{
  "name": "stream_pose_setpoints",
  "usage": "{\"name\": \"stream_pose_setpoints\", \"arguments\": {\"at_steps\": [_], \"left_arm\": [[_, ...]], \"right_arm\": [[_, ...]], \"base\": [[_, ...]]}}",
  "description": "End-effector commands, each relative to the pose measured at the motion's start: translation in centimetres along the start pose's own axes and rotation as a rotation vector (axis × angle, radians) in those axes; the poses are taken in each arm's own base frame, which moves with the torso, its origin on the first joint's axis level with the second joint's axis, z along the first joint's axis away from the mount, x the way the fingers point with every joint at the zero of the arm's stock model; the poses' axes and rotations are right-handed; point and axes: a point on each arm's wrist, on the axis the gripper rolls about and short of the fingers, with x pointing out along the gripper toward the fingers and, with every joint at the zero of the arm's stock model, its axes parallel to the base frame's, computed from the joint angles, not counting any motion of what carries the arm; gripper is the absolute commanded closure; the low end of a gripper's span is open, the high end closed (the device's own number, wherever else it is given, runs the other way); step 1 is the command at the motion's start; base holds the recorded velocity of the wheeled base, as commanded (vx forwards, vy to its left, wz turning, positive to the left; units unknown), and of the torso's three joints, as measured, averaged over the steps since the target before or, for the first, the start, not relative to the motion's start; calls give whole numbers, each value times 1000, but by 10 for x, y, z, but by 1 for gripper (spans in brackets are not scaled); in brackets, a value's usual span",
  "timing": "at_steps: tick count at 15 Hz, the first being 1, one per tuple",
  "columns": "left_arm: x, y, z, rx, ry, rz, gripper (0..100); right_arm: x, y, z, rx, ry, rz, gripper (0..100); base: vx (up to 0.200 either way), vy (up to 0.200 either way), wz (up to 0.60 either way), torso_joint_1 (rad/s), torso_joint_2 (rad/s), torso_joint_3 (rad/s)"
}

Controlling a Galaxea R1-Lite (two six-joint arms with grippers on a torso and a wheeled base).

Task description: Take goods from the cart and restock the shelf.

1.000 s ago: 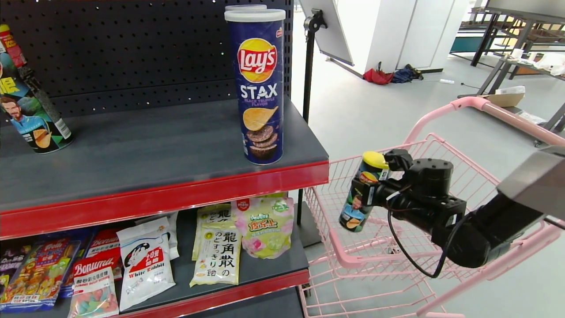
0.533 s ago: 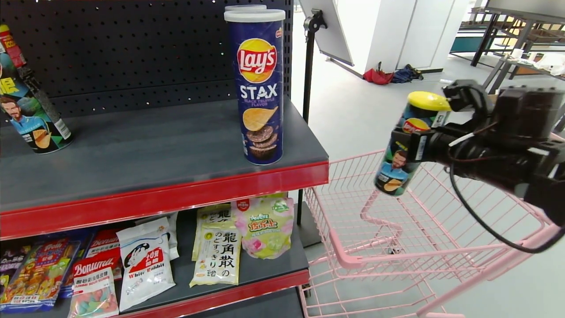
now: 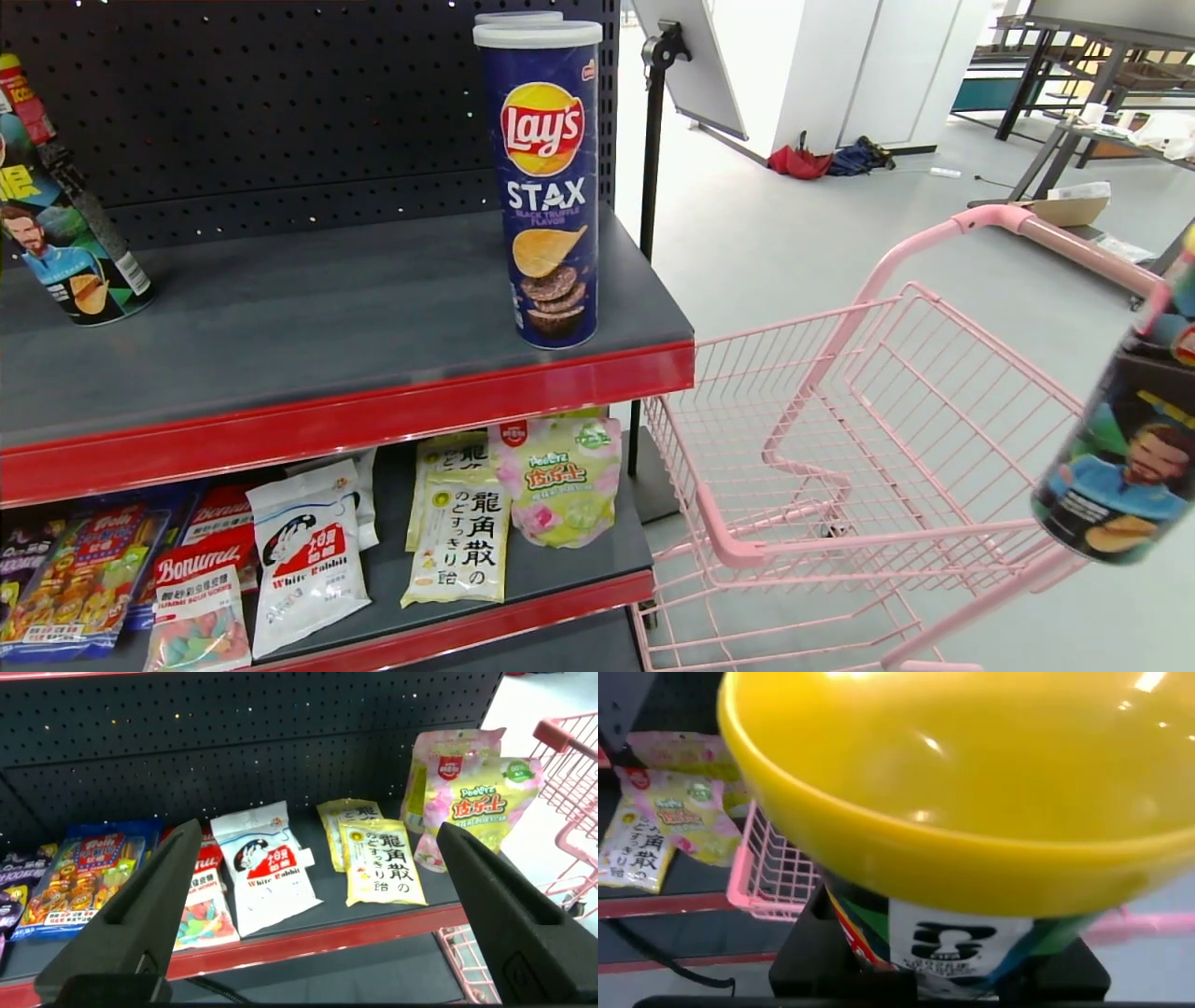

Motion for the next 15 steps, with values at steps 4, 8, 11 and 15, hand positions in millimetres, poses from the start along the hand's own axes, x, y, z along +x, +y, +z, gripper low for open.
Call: {"name": "stream_pose_setpoints", "arguments": {"at_steps": [4,8,11,15], "left_arm": [[0,0,0,1,1,0,0],[0,0,0,0,-1,1,0],[0,0,0,0,1,3,0],[0,0,0,0,1,3,0]], "right_arm": [[-62,-11,-36,42,-81,-85,100],[-71,-11,-45,44,-69,-82,100],[-73,-10,-51,39,-59,-80,100],[-69,-10,-51,37,-41,-77,100]], "base": [[0,0,0,0,0,0],[0,0,0,0,0,0],[0,0,0,85,-292,-188],[0,0,0,179,-518,-336]]}}
